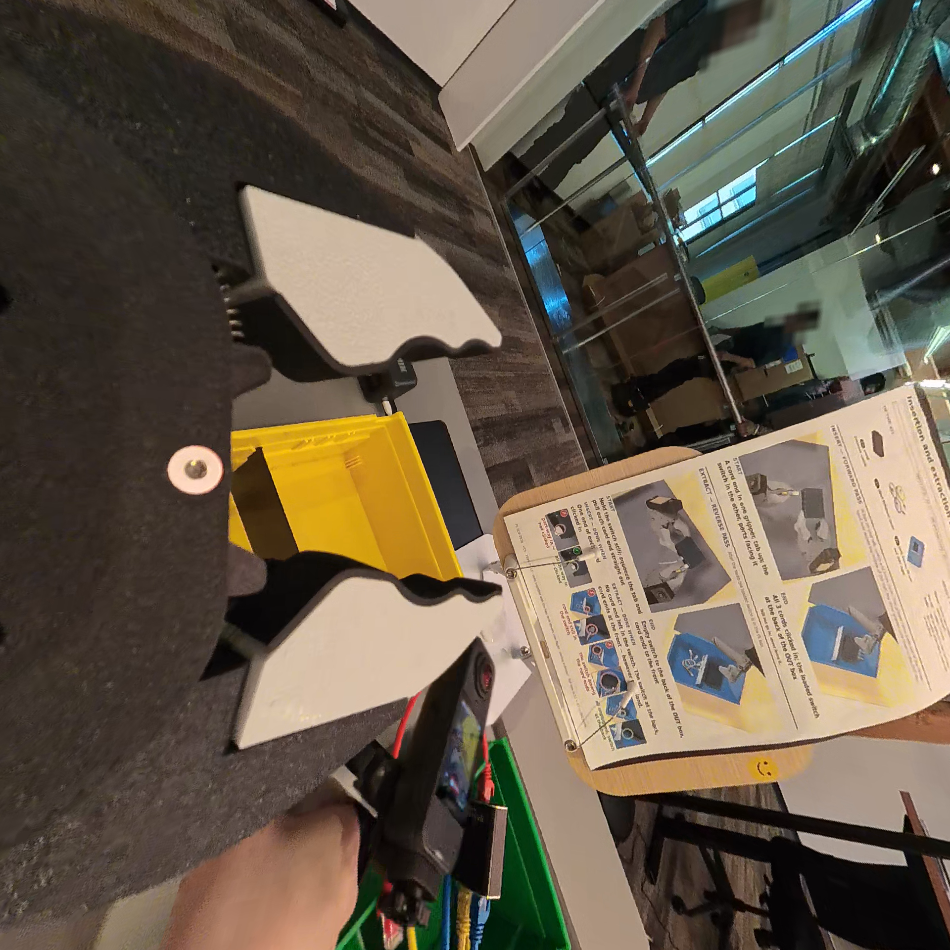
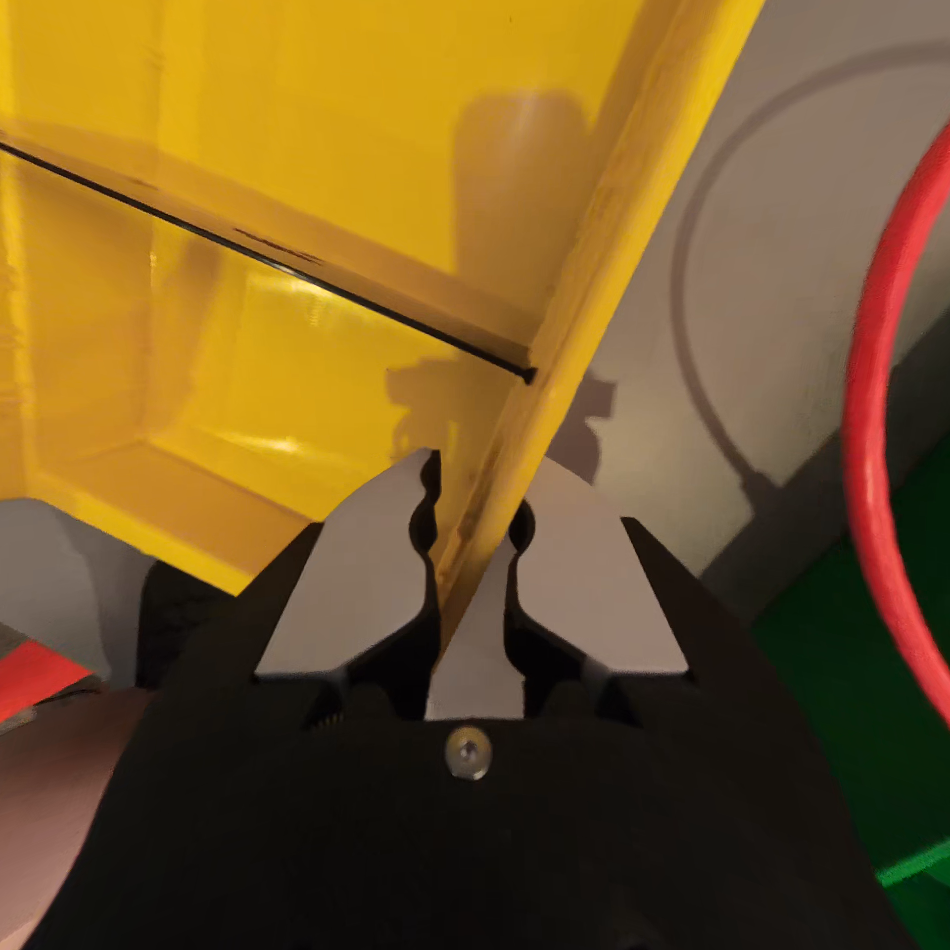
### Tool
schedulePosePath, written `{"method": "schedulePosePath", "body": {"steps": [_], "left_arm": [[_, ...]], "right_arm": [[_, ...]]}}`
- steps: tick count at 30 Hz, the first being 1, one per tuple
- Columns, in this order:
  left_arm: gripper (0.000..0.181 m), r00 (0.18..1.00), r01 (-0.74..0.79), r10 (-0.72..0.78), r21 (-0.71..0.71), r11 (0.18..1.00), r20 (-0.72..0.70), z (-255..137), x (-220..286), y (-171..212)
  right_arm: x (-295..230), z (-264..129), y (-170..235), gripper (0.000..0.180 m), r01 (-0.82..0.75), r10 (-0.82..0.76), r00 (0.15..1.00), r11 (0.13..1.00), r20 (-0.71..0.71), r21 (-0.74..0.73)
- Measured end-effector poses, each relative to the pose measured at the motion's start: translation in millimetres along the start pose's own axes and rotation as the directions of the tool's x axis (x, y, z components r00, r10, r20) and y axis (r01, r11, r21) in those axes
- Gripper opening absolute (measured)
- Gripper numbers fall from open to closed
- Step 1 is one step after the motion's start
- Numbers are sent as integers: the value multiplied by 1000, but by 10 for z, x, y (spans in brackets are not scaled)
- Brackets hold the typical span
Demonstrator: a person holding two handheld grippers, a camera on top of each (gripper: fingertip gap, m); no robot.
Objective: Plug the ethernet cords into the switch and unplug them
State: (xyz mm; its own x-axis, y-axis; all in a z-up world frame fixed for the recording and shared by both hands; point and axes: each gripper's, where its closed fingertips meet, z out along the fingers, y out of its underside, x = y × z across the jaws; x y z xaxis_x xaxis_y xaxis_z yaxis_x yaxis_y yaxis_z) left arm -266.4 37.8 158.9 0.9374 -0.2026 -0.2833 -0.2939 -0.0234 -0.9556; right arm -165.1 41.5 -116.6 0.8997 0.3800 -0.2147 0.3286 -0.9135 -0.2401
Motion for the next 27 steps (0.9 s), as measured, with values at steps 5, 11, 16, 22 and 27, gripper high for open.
{"method": "schedulePosePath", "body": {"steps": [5,11,16,22,27], "left_arm": [[79,1000,22,-22,-4,1000,-17,-6,10,6],[77,991,84,-88,-40,996,-103,-40,88,51],[74,982,112,-105,38,993,-155,-341,166,-176],[64,940,148,-70,217,965,-333,-1056,496,-610],[67,903,181,-31,313,932,-429,-1597,662,-793]], "right_arm": [[-14,30,-54,14,-25,25,1000,999,6,-27],[-234,92,-175,9,-57,61,996,997,67,-59],[-493,7,-307,9,30,-20,993,996,115,-88],[-760,-415,-430,8,75,-63,977,996,203,-51],[-783,-1171,-606,8,89,-100,955,995,279,52]]}}
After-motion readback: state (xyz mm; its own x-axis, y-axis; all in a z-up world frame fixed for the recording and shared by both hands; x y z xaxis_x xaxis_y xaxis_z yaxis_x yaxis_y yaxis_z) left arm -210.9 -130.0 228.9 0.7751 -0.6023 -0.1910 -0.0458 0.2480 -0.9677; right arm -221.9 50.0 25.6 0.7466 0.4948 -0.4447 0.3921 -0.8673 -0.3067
